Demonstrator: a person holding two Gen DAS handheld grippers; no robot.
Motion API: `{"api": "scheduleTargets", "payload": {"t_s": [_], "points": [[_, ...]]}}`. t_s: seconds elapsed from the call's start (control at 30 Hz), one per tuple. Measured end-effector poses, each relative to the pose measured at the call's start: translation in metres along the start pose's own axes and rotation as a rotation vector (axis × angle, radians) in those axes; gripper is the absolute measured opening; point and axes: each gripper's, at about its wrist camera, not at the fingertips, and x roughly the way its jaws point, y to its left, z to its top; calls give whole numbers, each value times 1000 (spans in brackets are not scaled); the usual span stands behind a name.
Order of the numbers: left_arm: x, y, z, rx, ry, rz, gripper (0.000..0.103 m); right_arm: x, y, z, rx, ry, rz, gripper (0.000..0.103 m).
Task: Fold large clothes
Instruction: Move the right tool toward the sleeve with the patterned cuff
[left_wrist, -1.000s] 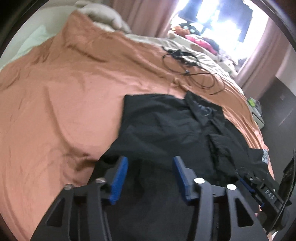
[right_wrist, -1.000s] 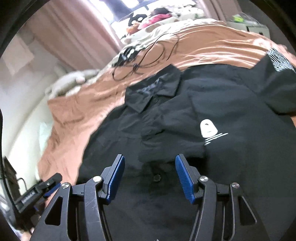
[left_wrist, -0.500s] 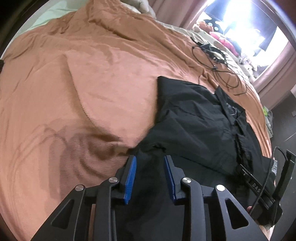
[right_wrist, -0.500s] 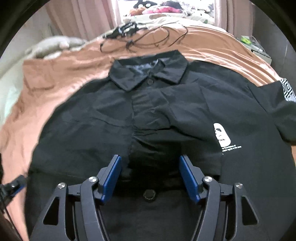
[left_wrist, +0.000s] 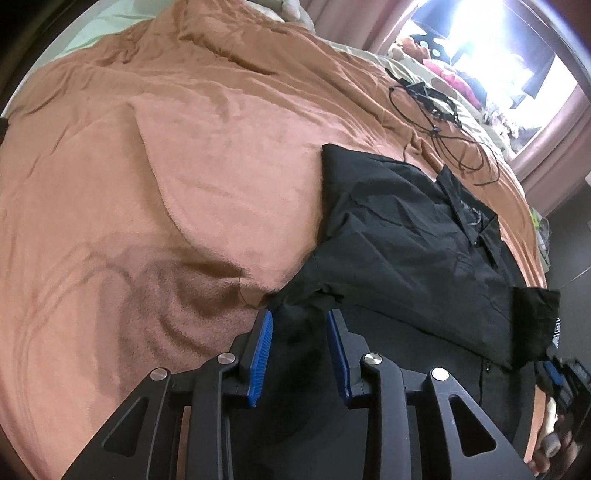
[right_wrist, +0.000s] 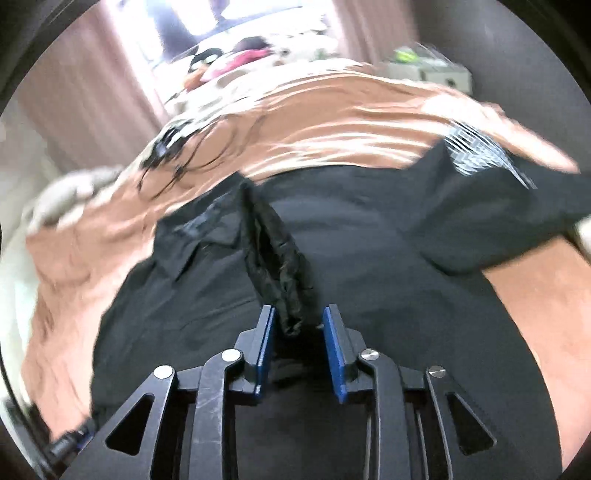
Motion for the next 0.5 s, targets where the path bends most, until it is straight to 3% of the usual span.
{"api": "scheduleTargets", "payload": {"t_s": [0.13, 0.4, 0.43, 0.5], "points": [[2, -1, 1, 1, -4, 4, 33, 10, -41, -5, 154, 70, 66, 30], [9, 3, 4, -3, -1, 21, 30, 51, -53, -6, 265, 123, 182, 30], [9, 3, 5, -2, -5, 29, 30, 55, -52, -5, 269, 121, 202, 26], [10, 7, 5, -3, -10, 52, 30, 62, -46, -2, 250, 137, 239, 4]]}}
